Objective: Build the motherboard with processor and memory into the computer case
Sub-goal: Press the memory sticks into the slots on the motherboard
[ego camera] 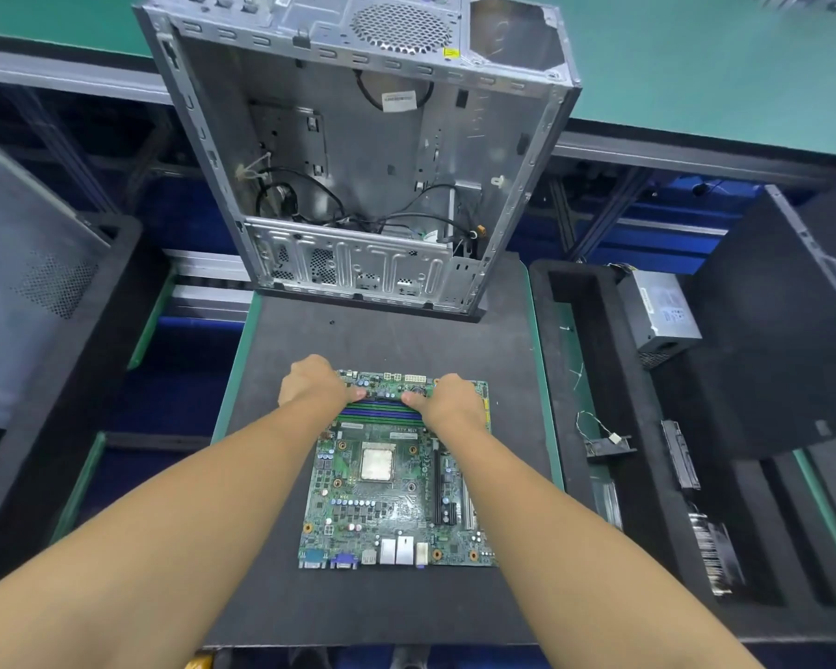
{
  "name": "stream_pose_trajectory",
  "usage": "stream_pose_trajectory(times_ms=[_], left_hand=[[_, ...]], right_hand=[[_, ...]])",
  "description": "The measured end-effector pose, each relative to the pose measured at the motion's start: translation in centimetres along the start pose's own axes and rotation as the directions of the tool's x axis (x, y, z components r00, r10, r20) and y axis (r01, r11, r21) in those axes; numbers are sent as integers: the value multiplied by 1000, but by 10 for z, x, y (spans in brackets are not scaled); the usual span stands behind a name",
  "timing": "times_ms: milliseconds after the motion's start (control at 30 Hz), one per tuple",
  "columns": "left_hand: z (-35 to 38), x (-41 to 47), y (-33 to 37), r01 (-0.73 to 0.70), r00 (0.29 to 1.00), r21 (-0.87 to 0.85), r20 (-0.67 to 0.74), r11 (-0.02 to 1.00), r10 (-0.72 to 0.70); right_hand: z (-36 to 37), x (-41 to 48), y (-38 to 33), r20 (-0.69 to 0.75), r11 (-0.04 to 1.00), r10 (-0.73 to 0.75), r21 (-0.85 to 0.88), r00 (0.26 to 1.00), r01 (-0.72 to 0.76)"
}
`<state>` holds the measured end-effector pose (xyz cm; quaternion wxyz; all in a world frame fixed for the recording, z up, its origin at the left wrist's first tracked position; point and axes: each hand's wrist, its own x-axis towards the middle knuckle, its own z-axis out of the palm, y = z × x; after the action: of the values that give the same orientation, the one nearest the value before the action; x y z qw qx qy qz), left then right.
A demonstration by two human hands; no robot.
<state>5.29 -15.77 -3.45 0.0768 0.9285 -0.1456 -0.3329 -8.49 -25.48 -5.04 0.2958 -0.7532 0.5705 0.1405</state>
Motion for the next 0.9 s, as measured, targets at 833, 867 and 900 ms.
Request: stream_pose_trajectory(times_ms=[833,867,900], left_hand=[[-3,6,-16,-224,973,239,-1,945,230],[-4,6,-18,-228,973,219,8,949,231],[-4,7,-20,-236,971,197,21,951,237]], right_hand=[[-2,-8,6,62,954,-187,-224,980,197],[-2,-9,7,56,954,-191,-227,980,199],[-3,-10,10,54,955,-193,-218,980,201]])
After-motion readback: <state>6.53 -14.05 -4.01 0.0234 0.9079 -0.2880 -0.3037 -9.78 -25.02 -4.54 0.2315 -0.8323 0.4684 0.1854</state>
